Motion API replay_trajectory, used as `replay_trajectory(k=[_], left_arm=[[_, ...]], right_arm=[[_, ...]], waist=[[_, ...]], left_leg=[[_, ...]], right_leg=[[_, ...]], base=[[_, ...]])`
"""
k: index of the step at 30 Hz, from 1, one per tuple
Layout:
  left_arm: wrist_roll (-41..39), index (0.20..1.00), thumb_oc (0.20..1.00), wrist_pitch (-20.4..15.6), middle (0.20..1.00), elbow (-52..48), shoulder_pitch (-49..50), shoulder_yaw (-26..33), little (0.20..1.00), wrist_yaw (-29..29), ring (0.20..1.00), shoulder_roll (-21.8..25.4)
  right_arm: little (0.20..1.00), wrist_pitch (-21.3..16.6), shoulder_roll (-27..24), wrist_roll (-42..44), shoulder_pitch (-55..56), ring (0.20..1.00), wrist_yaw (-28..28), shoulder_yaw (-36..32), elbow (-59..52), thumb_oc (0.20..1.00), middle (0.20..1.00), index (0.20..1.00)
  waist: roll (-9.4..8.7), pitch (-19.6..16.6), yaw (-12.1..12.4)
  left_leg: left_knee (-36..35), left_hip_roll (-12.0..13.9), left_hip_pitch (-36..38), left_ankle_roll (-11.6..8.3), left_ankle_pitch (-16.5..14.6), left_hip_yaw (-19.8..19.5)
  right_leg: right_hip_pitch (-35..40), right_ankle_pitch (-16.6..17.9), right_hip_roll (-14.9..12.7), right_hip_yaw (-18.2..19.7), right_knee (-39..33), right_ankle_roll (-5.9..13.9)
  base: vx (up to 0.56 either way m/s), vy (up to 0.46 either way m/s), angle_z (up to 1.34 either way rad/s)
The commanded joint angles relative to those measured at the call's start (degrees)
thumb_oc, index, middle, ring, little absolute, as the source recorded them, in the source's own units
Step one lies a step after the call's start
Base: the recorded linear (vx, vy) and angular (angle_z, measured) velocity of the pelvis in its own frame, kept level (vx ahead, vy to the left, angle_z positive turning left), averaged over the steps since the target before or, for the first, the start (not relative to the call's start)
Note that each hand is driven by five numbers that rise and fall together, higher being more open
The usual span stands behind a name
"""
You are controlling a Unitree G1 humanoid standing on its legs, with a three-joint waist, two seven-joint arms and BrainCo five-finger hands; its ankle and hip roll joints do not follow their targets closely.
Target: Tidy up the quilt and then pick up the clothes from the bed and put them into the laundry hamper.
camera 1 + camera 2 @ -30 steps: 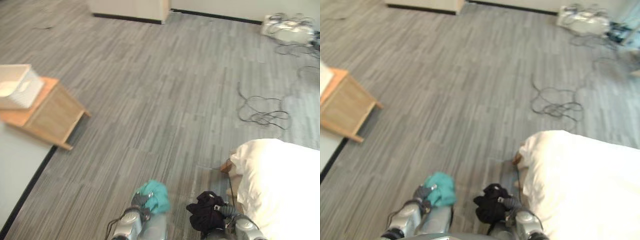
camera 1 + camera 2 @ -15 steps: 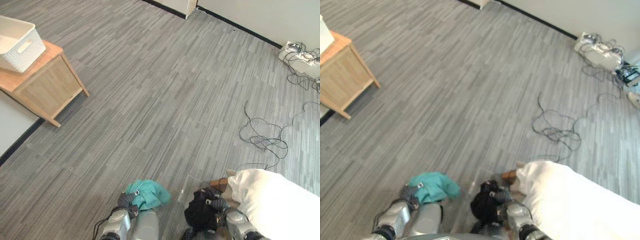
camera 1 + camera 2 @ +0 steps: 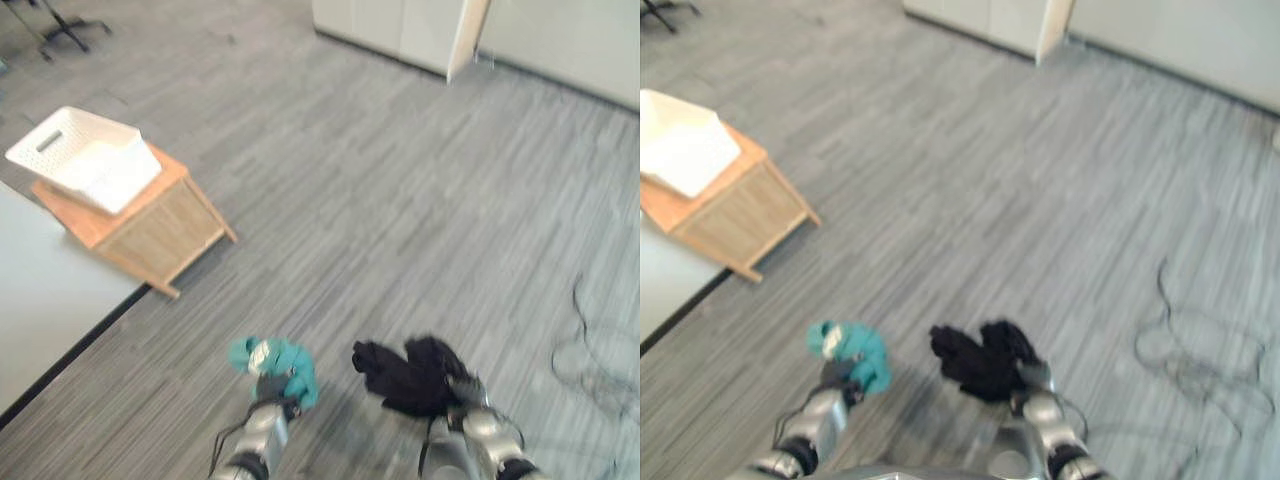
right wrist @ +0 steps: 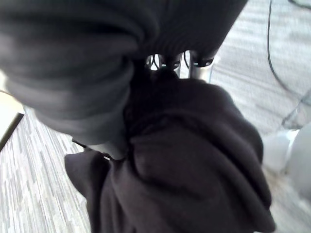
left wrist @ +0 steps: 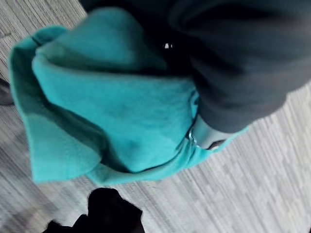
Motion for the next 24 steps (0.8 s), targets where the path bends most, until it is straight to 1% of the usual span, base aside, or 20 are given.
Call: replay_trajectory(k=[1, 2, 3, 4, 5, 7, 8, 10, 11, 12, 13, 14, 15, 16, 17, 18, 19, 20, 22, 24], left_arm=[[-3.4, 0.200, 0.200, -2.4, 0.200, -2.5, 2.6, 1.4, 0.200, -2.0, 0.200, 3.8], [-3.6, 0.200, 0.200, -2.7, 0.200, -3.3, 3.0, 1.9, 0.200, -2.2, 0.200, 4.1], [-3.9, 0.200, 0.200, -2.8, 0.200, -3.6, 2.9, 2.6, 0.200, -2.1, 0.200, 4.4], [-3.9, 0.200, 0.200, -2.8, 0.200, -3.6, 2.9, 2.6, 0.200, -2.1, 0.200, 4.5], [-1.5, 0.200, 0.200, 3.0, 0.200, -27.1, 1.3, -7.2, 0.200, -9.1, 0.200, 9.8], [-1.9, 0.200, 0.200, 3.5, 0.200, -20.6, 3.8, -6.7, 0.200, -10.9, 0.200, 10.0], [-0.7, 0.200, 0.200, 1.0, 0.200, -20.9, 10.7, -5.1, 0.200, -11.2, 0.200, 10.0], [-1.7, 0.200, 0.200, 1.3, 0.200, -25.8, 15.9, -4.7, 0.200, -11.6, 0.200, 11.4], [-1.7, 0.200, 0.200, 1.4, 0.200, -25.9, 16.0, -4.7, 0.200, -11.5, 0.200, 11.4], [-2.0, 0.200, 0.200, 1.7, 0.200, -27.6, 18.0, -4.0, 0.200, -11.8, 0.200, 12.8], [-2.1, 0.200, 0.200, 1.9, 0.200, -27.6, 18.2, -3.2, 0.200, -11.7, 0.200, 13.8], [-2.0, 0.200, 0.200, 2.0, 0.200, -26.6, 17.6, -2.6, 0.200, -11.1, 0.200, 14.0], [-2.0, 0.200, 0.200, 2.0, 0.200, -26.3, 17.2, -2.6, 0.200, -11.1, 0.200, 14.1], [-2.1, 0.200, 0.200, 2.1, 0.200, -25.8, 16.9, -2.6, 0.200, -10.9, 0.200, 13.8], [-2.1, 0.200, 0.200, 2.3, 0.200, -22.7, 14.0, -2.9, 0.200, -9.6, 0.200, 12.3], [-2.1, 0.200, 0.200, 2.2, 0.200, -22.6, 13.9, -2.9, 0.200, -9.6, 0.200, 12.3], [-0.9, 0.200, 0.200, 2.1, 0.200, -19.0, 11.5, -2.6, 0.200, -7.7, 0.200, 10.7], [-0.8, 0.200, 0.200, 2.0, 0.200, -18.8, 11.4, -2.6, 0.200, -7.7, 0.200, 10.6], [0.3, 0.200, 0.200, 1.5, 0.200, -18.3, 9.3, -2.7, 0.200, -6.6, 0.200, 9.7], [1.6, 0.200, 0.200, 1.3, 0.200, -17.0, 6.8, -3.3, 0.200, -5.9, 0.200, 9.1]], right_arm=[[0.200, -1.8, 0.1, -4.2, -2.9, 0.200, 1.1, -1.0, -2.2, 0.200, 0.200, 0.200], [0.200, -2.0, -0.2, -4.3, -3.1, 0.200, 1.4, -0.8, -3.3, 0.200, 0.200, 0.200], [0.200, -2.0, -0.5, -4.2, -3.7, 0.200, 2.0, -0.1, -4.0, 0.200, 0.200, 0.200], [0.200, -2.0, -0.5, -4.2, -3.8, 0.200, 2.0, -0.1, -4.0, 0.200, 0.200, 0.200], [0.200, 0.7, -4.1, -4.3, -4.9, 0.200, 6.8, 1.5, -9.9, 0.200, 0.200, 0.200], [0.200, 0.7, -4.4, -5.1, -4.9, 0.200, 7.6, 1.9, -11.1, 0.200, 0.200, 0.200], [0.200, -1.2, -4.4, -6.7, -4.2, 0.200, 6.9, 1.4, -9.5, 0.200, 0.200, 0.200], [0.200, -1.9, -4.6, -8.2, -4.2, 0.200, 5.4, 1.1, -10.0, 0.200, 0.200, 0.200], [0.200, -1.9, -4.6, -8.3, -4.2, 0.200, 5.4, 1.1, -10.0, 0.200, 0.200, 0.200], [0.200, -2.3, -4.9, -8.5, -4.6, 0.200, 4.9, 1.0, -10.3, 0.200, 0.200, 0.200], [0.200, -2.3, -4.8, -8.7, -5.0, 0.200, 4.4, 0.8, -9.9, 0.200, 0.200, 0.200], [0.200, -2.2, -4.6, -8.7, -5.4, 0.200, 4.2, 0.7, -9.4, 0.200, 0.200, 0.200], [0.200, -2.3, -4.4, -8.6, -5.7, 0.200, 4.2, 0.6, -9.2, 0.200, 0.200, 0.200], [0.200, -2.7, -4.2, -8.5, -5.3, 0.200, 4.0, 0.1, -9.7, 0.200, 0.200, 0.200], [0.200, -2.2, -3.2, -8.8, -4.3, 0.200, 3.4, -0.6, -8.6, 0.200, 0.200, 0.200], [0.200, -2.2, -3.2, -8.8, -4.3, 0.200, 3.3, -0.6, -8.6, 0.200, 0.200, 0.200], [0.200, -1.9, -1.9, -8.5, -3.4, 0.200, 3.3, -1.3, -7.5, 0.200, 0.200, 0.200], [0.200, -1.9, -2.0, -8.5, -3.4, 0.200, 3.3, -1.3, -7.5, 0.200, 0.200, 0.200], [0.200, -1.9, -1.6, -8.2, -2.8, 0.200, 3.6, -1.6, -7.0, 0.200, 0.200, 0.200], [0.200, -1.9, -1.9, -7.8, -3.0, 0.200, 4.3, -2.4, -6.2, 0.200, 0.200, 0.200]], waist=[[-5.35, 0.7, 4.5], [-6.65, 2.1, 5.6], [-7.92, 3.2, 7.1], [-8.19, 3.2, 6.9], [-7.54, 4.3, 8.7], [-7.54, 4.0, 9.4], [-6.88, 3.4, 10.9], [-5.65, 2.3, 12.5], [-5.79, 2.1, 12.5], [-5.15, 2.0, 13.7], [-5.22, 1.9, 14.7], [-6.02, 1.9, 15.4], [-6.31, 2.0, 15.0], [-6.80, 1.0, 14.9], [-8.43, 0.5, 14.2], [-8.54, 0.5, 14.1], [-10.18, -0.2, 13.0], [-10.19, -0.2, 13.0], [-8.63, -0.8, 11.3], [-5.38, -0.9, 7.9]], left_leg=[[22.2, -6.0, -5.7, -1.24, 1.1, 1.5], [32.5, -7.5, -12.2, 0.09, 3.2, 2.2], [38.8, -9.3, -17.1, 1.49, 1.5, 3.8], [38.8, -9.6, -17.4, 1.56, 1.8, 3.7], [40.0, -14.0, -22.7, 1.77, -2.9, 7.6], [37.1, -16.1, -25.4, 2.06, -3.9, 9.3], [25.1, -17.0, -26.2, 4.30, -6.0, 14.4], [14.1, -14.2, -28.0, 4.46, 0.5, 20.2], [13.6, -14.4, -28.0, 4.46, 1.0, 20.2], [9.2, -11.8, -30.2, 3.77, 4.7, 24.7], [4.6, -9.1, -32.1, 3.50, 6.0, 31.5], [4.4, -7.5, -34.1, 3.78, 7.2, 34.2], [5.0, -7.7, -34.5, 3.73, 6.7, 33.8], [4.3, -6.4, -32.8, 4.57, 6.3, 36.6], [7.5, -8.8, -32.0, 5.97, 6.1, 35.8], [7.5, -9.1, -31.9, 6.11, 6.0, 35.9], [8.9, -11.7, -30.5, 8.05, 3.4, 35.9], [9.0, -11.7, -30.5, 8.14, 3.3, 36.0], [7.5, -12.4, -26.4, 9.76, 2.4, 35.6], [2.7, -12.9, -18.0, 10.23, 0.9, 31.8]], right_leg=[[2.9, -1.2, -2.7, -0.6, -1.8, 2.88], [5.1, -1.5, -2.7, -1.2, -2.9, 1.46], [8.0, -2.1, -2.3, -1.8, -4.6, 0.44], [7.9, -2.0, -2.6, -1.9, -4.5, 0.50], [11.2, -3.8, -2.0, -1.2, -6.6, 0.58], [11.6, -4.6, -2.4, -1.3, -6.6, 0.59], [13.7, -7.9, -0.4, -1.9, -7.3, 0.80], [16.2, -11.5, 2.2, -3.7, -7.7, 0.99], [16.0, -11.3, 2.1, -3.8, -7.7, 0.97], [18.7, -14.0, 3.9, -4.7, -7.8, 0.80], [21.6, -15.8, 4.7, -7.4, -7.7, 1.34], [23.8, -16.2, 4.6, -9.7, -7.3, 1.95], [23.9, -16.5, 4.6, -10.1, -7.5, 2.04], [25.0, -15.8, 4.5, -11.8, -5.7, 2.59], [24.8, -13.1, 2.1, -11.9, 0.2, 3.95], [24.7, -13.2, 1.9, -11.9, 0.5, 4.19], [23.5, -4.9, -1.6, -10.5, 11.1, 7.57], [23.4, -5.0, -1.7, -10.5, 11.2, 7.57], [20.2, 2.6, -3.0, -7.8, 21.6, 7.57], [13.5, 2.4, -2.9, -5.7, 29.4, 7.55]], base=[[0.28, -0.322, -0.04], [0.26, -0.356, -0.40], [0.15, -0.227, -0.49], [0.38, -0.103, -0.34], [0.42, 0.050, -0.07], [0.45, 0.075, -0.14], [0.51, 0.114, -0.13], [0.52, 0.122, 0.15], [0.39, 0.088, 0.35], [0.53, 0.099, 0.50], [0.71, 0.124, 0.69], [0.51, 0.068, 1.10], [0.39, 0.061, 1.31], [0.58, 0.279, 1.61], [0.57, 0.295, 1.51], [0.77, 0.446, 1.51], [0.41, 0.212, 1.03], [0.62, 0.297, 0.60], [0.55, 0.281, 0.85], [0.86, 0.316, 1.12]])
